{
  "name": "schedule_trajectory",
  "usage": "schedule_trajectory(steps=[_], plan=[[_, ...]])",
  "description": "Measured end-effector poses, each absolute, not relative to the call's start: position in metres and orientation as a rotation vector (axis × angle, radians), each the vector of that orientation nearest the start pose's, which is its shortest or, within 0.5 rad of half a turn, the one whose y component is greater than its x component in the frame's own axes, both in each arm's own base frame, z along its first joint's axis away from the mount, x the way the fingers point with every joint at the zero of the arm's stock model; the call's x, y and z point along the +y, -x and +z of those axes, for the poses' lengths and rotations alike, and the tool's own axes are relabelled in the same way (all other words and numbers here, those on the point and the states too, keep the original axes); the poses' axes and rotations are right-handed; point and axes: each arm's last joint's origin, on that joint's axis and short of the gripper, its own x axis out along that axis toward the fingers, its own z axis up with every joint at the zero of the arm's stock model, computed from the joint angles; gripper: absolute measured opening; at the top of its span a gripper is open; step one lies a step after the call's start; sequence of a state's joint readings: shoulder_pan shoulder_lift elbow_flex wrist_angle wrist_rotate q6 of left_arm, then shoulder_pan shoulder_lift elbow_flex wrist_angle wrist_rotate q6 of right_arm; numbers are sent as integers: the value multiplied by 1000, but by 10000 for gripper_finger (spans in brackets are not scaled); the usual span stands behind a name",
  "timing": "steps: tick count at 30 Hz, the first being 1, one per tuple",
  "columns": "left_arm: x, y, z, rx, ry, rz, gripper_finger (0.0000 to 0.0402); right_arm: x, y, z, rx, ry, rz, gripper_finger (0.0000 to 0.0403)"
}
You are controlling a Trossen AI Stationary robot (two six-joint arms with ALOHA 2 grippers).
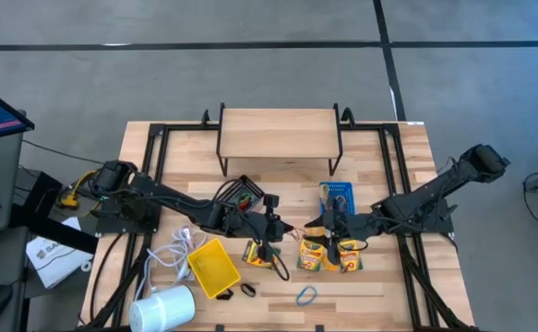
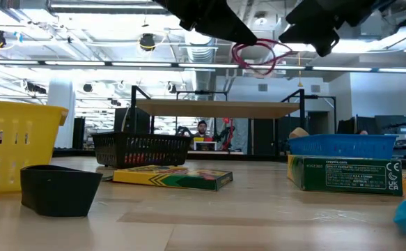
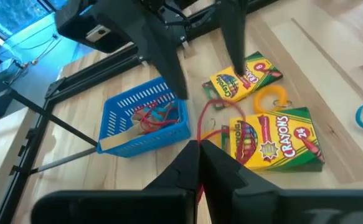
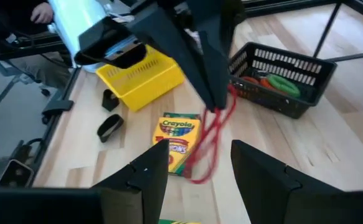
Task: Pick & Place Office Desk Supplies
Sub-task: Put the red rubber band into the blue bin
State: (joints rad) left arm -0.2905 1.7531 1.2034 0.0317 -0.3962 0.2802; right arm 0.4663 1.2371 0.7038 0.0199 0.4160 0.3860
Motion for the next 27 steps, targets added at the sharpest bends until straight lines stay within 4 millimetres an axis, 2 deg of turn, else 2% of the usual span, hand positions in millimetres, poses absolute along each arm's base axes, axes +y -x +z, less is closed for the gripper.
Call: schedule_trajectory(steps=[13,27], plan=[[-105,-377,242,471,-442,29,2,102,-246,221,499,-155,-72,170],[-108,-377,242,468,-446,20,5,99,-247,222,498,-167,-67,165]])
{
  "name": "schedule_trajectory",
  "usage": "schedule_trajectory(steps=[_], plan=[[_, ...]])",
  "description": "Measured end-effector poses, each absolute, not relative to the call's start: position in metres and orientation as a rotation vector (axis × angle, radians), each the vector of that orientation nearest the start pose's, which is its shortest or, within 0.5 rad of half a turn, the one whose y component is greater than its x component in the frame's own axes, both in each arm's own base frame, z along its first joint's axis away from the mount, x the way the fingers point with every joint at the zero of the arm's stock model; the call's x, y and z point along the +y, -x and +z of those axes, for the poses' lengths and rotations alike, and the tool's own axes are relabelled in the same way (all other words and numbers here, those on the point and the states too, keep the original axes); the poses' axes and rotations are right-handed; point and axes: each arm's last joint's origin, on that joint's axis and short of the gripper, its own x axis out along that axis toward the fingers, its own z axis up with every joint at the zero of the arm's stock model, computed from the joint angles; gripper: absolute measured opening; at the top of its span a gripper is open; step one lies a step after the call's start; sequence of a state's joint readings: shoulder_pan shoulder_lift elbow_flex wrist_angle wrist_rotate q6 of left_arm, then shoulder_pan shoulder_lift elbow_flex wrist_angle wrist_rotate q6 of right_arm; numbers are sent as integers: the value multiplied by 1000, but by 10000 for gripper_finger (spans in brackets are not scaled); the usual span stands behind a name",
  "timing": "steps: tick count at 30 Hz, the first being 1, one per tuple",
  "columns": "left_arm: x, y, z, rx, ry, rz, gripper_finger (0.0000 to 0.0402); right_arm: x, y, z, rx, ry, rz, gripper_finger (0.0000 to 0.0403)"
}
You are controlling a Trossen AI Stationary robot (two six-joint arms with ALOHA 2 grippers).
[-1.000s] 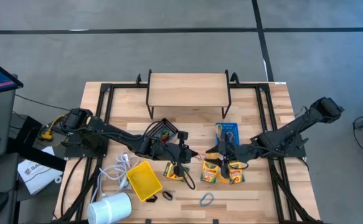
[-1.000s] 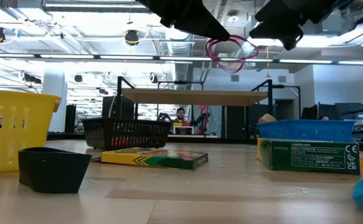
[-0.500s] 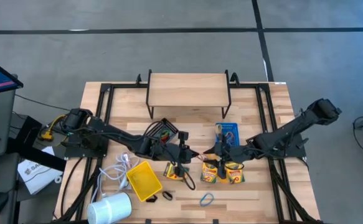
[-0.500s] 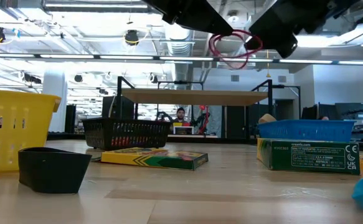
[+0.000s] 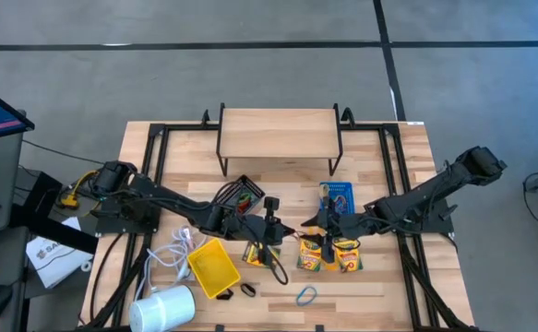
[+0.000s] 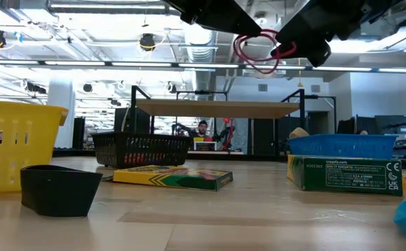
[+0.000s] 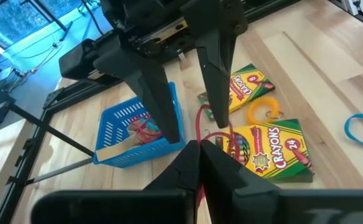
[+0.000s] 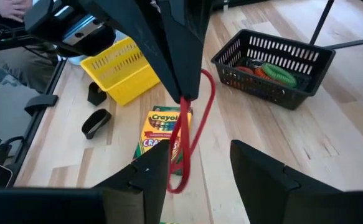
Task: Pick & Place Office Desk Supplies
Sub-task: Put the red rubber band into the blue bin
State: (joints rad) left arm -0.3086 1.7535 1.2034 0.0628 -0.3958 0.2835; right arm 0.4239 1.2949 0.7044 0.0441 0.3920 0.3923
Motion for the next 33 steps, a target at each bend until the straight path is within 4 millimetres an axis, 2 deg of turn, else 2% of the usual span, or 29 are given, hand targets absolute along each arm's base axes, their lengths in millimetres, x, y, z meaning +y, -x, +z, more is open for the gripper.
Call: schedule_trajectory(steps=[6,13,30,33], plan=[[-108,-377,242,468,-447,20,3,99,-246,221,504,-165,-66,114],[-108,-376,242,469,-447,20,6,100,-246,221,525,-159,-13,10],[-108,-375,239,504,-456,18,15,100,-246,220,526,-138,-12,1],[-106,-375,240,500,-461,67,15,100,-246,220,526,-138,-11,1]])
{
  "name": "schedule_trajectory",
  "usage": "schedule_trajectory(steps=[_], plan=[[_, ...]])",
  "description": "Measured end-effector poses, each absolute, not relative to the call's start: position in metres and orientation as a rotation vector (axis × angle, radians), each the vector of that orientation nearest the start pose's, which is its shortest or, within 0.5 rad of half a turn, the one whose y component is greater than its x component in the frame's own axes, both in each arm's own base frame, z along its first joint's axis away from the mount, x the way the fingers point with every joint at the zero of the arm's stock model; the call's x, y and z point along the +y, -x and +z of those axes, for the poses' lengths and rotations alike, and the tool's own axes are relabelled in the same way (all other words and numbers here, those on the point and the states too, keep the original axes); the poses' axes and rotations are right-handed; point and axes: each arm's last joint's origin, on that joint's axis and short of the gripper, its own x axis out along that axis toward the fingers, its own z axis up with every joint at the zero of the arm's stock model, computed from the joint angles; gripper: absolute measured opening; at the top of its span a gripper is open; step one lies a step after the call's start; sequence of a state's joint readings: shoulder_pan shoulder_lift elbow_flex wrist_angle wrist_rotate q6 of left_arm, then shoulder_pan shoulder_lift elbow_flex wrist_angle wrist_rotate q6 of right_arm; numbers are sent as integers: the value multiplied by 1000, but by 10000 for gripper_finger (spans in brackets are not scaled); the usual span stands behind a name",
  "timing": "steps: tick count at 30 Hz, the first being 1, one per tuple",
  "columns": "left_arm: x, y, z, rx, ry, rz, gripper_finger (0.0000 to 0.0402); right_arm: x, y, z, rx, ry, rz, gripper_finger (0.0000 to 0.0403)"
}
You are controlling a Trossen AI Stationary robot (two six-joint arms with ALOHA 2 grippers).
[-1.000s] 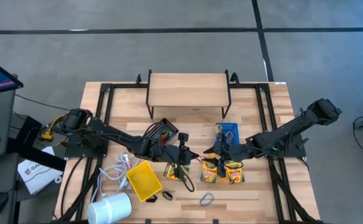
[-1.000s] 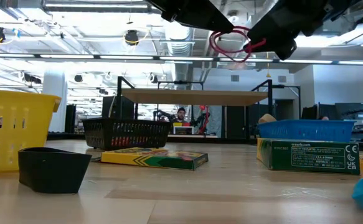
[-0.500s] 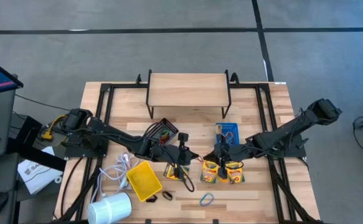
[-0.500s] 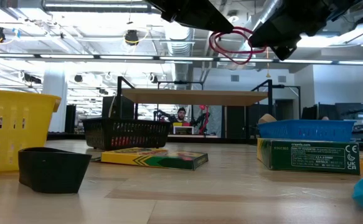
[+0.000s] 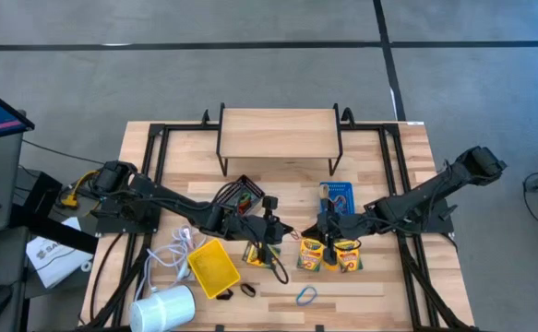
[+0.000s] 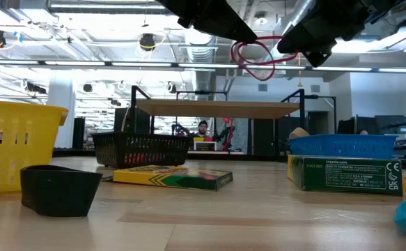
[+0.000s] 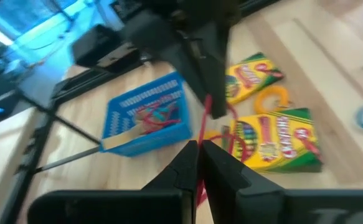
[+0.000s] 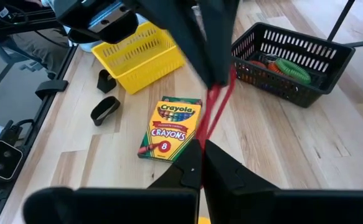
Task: Pick & Place Office Desk Supplies
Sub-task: Put the red rubber band into the blue bin
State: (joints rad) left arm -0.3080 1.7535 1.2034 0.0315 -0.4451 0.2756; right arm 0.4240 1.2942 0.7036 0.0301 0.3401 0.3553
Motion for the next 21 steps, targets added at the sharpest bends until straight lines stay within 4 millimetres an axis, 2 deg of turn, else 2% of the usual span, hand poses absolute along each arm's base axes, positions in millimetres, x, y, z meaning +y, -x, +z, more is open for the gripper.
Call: schedule_trajectory(steps=[9,12,21], plan=[[-105,-375,240,501,-471,99,28,100,-246,220,526,-138,-12,0],[-106,-375,240,499,-458,74,60,100,-246,220,529,-137,-12,0],[-107,-375,240,497,-429,67,193,100,-246,219,537,-133,-14,0]])
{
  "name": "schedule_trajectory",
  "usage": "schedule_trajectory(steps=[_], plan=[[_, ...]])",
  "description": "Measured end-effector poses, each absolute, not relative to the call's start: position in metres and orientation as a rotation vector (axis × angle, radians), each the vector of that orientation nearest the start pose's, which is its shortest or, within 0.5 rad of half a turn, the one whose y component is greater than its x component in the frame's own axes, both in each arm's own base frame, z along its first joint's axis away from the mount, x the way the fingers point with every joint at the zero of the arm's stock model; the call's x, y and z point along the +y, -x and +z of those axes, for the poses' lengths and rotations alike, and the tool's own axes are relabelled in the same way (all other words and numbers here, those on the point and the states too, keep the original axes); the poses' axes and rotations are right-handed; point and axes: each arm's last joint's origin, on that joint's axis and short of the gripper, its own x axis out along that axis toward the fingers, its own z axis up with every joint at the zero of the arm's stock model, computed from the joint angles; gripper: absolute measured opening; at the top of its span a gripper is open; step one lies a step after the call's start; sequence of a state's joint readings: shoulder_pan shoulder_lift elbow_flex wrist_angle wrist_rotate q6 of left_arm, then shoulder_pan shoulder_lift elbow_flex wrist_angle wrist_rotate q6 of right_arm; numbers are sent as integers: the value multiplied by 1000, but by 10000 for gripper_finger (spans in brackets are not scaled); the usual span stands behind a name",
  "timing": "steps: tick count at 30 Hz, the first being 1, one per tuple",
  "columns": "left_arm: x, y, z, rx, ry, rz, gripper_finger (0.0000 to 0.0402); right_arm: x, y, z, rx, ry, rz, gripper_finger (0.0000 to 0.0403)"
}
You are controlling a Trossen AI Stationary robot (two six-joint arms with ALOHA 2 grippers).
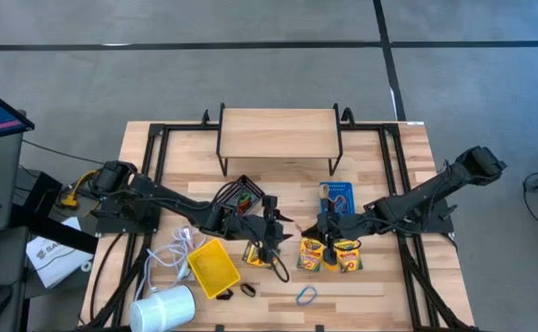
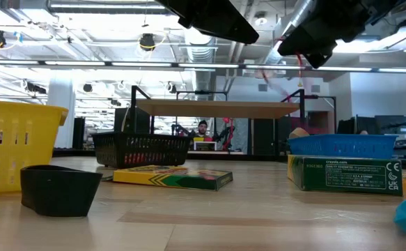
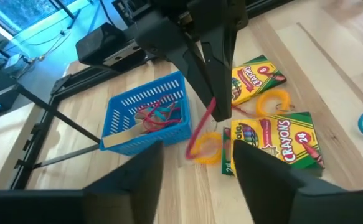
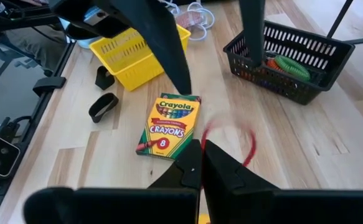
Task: Pick & Place Office Desk Supplies
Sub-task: Put the red rubber band into the blue bin
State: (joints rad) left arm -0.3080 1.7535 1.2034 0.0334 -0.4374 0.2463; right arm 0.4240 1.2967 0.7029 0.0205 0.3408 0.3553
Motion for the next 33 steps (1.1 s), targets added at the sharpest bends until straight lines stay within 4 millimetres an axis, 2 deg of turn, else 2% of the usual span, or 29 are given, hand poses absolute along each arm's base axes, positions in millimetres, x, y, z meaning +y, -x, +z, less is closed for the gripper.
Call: schedule_trajectory(steps=[4,8,15,22,25,33], plan=[[-106,-375,240,498,-413,73,221,100,-245,219,539,-132,-15,0],[-101,-376,238,515,-406,85,227,100,-245,219,534,-114,-32,0],[-100,-376,238,515,-404,87,210,89,-248,219,539,-93,-120,0],[-100,-376,238,514,-384,92,193,75,-251,237,583,-29,-239,0],[-100,-376,238,514,-384,92,187,72,-247,241,644,32,-340,0],[-102,-376,238,513,-385,87,177,63,-231,249,795,51,-551,0]])
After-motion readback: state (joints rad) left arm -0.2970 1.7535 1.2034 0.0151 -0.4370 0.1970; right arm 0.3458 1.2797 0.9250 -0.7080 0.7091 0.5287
